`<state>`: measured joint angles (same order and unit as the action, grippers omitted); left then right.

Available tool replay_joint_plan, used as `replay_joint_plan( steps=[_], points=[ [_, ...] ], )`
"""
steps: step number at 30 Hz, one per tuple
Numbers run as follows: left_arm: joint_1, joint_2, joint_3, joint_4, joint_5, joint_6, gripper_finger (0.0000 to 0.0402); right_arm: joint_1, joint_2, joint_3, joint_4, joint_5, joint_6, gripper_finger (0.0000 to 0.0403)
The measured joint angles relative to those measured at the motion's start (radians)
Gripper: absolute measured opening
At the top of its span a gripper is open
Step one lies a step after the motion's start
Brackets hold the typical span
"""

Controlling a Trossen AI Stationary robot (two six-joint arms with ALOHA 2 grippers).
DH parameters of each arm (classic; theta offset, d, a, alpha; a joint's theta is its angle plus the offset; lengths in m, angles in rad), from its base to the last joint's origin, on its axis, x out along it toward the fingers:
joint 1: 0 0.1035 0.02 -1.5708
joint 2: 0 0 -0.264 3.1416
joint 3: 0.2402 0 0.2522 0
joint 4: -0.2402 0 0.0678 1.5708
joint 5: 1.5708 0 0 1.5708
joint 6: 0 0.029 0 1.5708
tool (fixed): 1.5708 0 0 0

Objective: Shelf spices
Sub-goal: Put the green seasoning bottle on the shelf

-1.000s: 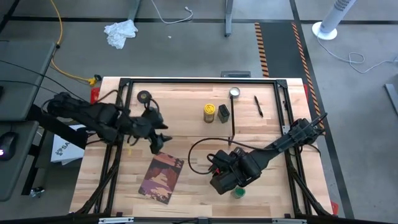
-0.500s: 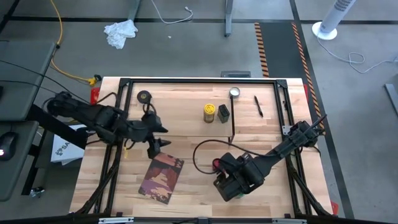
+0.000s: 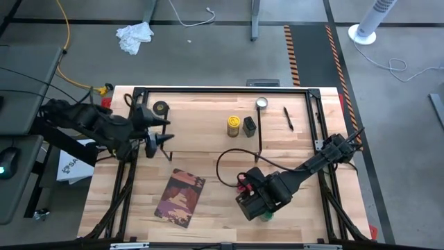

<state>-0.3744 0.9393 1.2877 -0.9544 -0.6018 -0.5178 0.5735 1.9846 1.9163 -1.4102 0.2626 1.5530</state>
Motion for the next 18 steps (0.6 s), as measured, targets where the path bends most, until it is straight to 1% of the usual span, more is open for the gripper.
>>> replay_joint_plan(
  steps=[4, 9, 13, 18],
  points=[
    [0.000, -0.028, 0.000, 0.000, -0.024, 0.024, 0.0257, 0.000, 0.000, 0.000, 0.010, -0.025, -0.008, 0.0312],
    [0.000, -0.035, 0.000, -0.016, -0.024, 0.025, 0.0257, 0.009, 0.000, 0.000, 0.022, -0.165, -0.035, 0.0312],
    [0.000, -0.035, 0.000, -0.026, -0.024, 0.023, 0.0257, 0.038, 0.000, 0.000, 0.023, -0.244, -0.005, 0.0312],
    [0.000, -0.035, 0.000, -0.026, -0.024, 0.013, 0.0257, 0.089, 0.003, 0.000, 0.014, -0.255, 0.097, 0.0312]
  ],
)
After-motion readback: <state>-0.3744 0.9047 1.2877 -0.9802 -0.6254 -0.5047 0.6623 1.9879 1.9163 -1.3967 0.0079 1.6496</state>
